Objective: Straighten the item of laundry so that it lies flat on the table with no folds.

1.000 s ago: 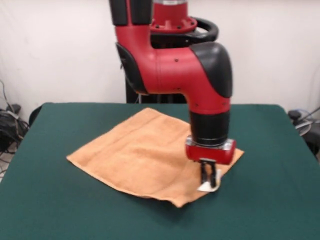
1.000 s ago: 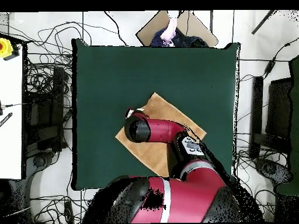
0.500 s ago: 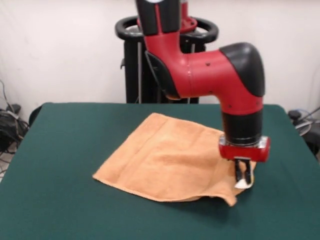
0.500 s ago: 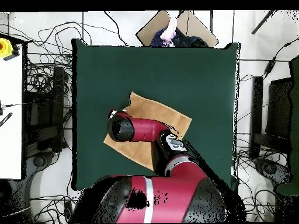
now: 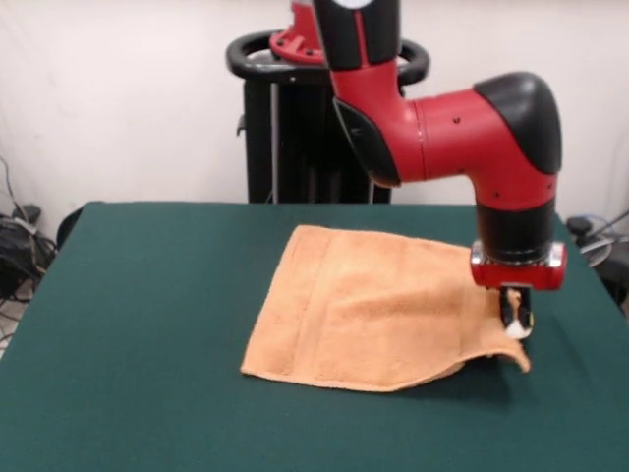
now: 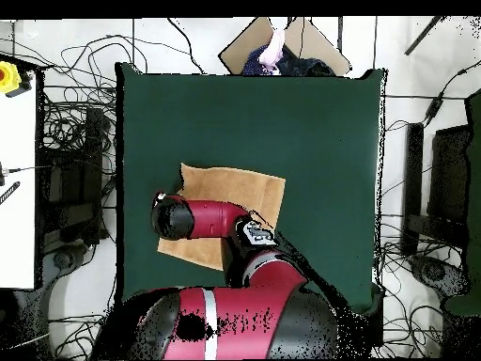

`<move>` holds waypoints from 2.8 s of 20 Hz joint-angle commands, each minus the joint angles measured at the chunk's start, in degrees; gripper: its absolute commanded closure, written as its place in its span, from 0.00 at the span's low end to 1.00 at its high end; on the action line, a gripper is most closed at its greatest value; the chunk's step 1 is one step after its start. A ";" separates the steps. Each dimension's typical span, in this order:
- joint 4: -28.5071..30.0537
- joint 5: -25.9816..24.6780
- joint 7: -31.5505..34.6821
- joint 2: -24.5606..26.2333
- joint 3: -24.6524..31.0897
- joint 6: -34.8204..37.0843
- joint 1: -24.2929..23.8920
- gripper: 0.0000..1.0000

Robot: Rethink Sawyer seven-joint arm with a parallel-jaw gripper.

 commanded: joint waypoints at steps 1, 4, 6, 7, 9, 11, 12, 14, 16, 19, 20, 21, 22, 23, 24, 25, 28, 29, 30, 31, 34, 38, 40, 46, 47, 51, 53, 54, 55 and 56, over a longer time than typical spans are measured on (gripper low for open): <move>8.44 3.35 7.22 -2.06 5.55 11.12 -1.08 1.00; 8.98 2.85 5.70 -1.89 7.46 11.51 -2.88 1.00; 7.98 2.88 5.20 -0.08 9.27 10.42 -3.66 1.00; 7.02 3.00 5.10 0.86 9.75 10.12 -3.55 1.00; 5.55 3.48 5.38 1.96 10.37 9.91 -3.06 1.00; 4.63 4.16 6.22 1.83 10.02 10.56 -2.07 1.00; 4.64 4.44 6.72 1.23 9.70 11.06 -1.62 1.00; 3.90 3.96 7.61 0.73 7.61 9.36 0.15 1.00; 3.17 3.48 8.50 0.23 5.53 7.67 1.91 0.00; -0.05 1.96 8.60 0.85 1.70 2.58 3.71 0.00; 0.05 1.64 8.82 -0.17 1.06 1.23 3.61 0.00; 0.95 1.67 9.58 -2.28 0.42 0.02 3.46 0.00; 1.85 1.69 10.34 -4.40 -0.21 -1.19 3.31 0.00; 2.38 1.45 10.09 -7.04 -1.16 -0.31 3.45 0.00; 3.04 1.36 9.40 -9.24 -0.88 1.18 2.71 0.00; 3.75 1.40 8.70 -11.25 -0.54 3.00 2.11 0.00; 5.39 1.50 6.62 -16.10 0.28 8.31 0.36 0.00; 5.65 1.51 5.91 -17.31 0.28 10.17 -0.07 0.00; 5.36 1.30 5.25 -17.79 -0.29 11.51 -0.30 0.00; 5.02 0.84 4.87 -17.92 -1.24 11.94 -0.11 0.00; 2.70 -1.15 4.36 -17.19 -6.02 12.85 1.92 0.00; -2.84 -5.12 4.75 -12.42 -15.77 11.51 7.17 0.00; -5.00 -6.42 4.75 -8.65 -18.67 10.06 8.41 0.00; -8.73 -9.85 2.12 2.13 -20.27 7.33 8.01 0.00; -8.88 -10.81 1.09 3.39 -19.37 6.67 7.07 0.00; -8.56 -15.09 -1.94 5.79 -16.61 4.96 4.06 0.00; -8.14 -17.34 -2.81 6.20 -15.58 4.07 2.67 0.00; -8.31 -18.22 -2.92 6.79 -15.03 3.59 1.79 0.00; -8.93 -19.13 -2.77 7.60 -14.89 2.94 1.37 0.00; -10.26 -19.72 -2.44 8.85 -15.08 2.20 1.24 0.00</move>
